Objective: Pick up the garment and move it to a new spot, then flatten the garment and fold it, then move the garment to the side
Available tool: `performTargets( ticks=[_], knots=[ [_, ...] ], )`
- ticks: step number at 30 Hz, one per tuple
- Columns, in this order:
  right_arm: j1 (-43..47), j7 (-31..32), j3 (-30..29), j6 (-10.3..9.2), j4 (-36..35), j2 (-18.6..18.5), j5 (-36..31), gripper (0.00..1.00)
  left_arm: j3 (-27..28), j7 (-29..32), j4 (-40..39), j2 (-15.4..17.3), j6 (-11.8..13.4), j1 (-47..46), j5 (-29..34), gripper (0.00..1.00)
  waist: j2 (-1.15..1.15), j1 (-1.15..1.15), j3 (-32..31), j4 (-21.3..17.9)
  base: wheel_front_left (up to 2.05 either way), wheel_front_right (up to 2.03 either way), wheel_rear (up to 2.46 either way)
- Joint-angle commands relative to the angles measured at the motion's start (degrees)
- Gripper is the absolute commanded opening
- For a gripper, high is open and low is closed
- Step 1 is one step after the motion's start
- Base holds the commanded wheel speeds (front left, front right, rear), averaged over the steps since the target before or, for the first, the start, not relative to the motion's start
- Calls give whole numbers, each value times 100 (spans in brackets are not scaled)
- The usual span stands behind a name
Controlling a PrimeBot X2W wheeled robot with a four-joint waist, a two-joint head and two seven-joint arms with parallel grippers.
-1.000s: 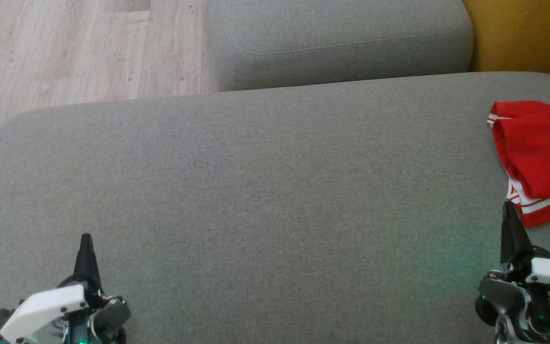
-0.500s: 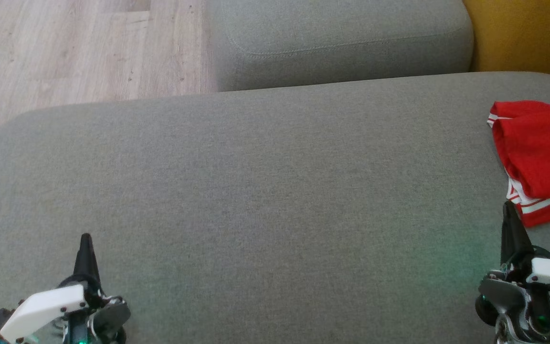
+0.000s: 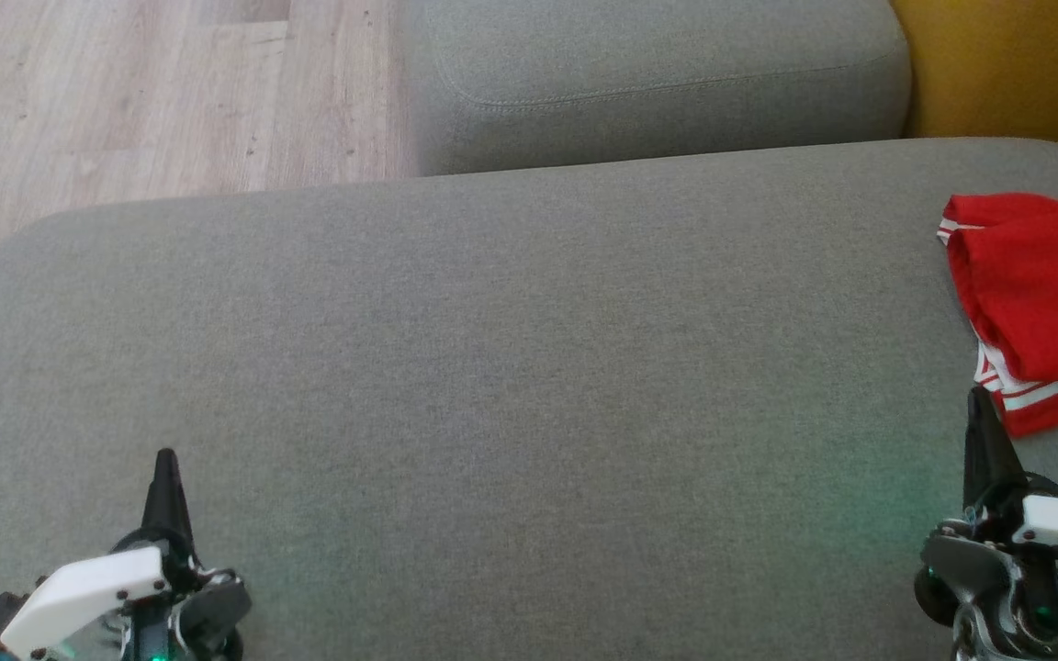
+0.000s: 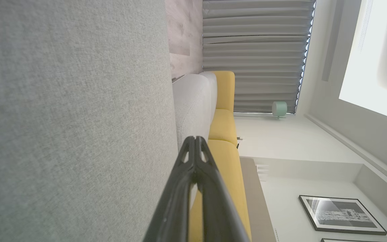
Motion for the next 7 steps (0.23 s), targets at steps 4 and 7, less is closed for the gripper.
performTargets(
  ticks=[4,7],
  knots=[
    [-294,47,112,45,-214,-28,-42,0,222,40,-159,26,-37,-301,75,0,0,0,0,0,0,0,0],
    [-295,48,111,45,-214,-28,-43,0,224,42,-159,24,-37,-302,77,0,0,0,0,0,0,0,0]
  ],
)
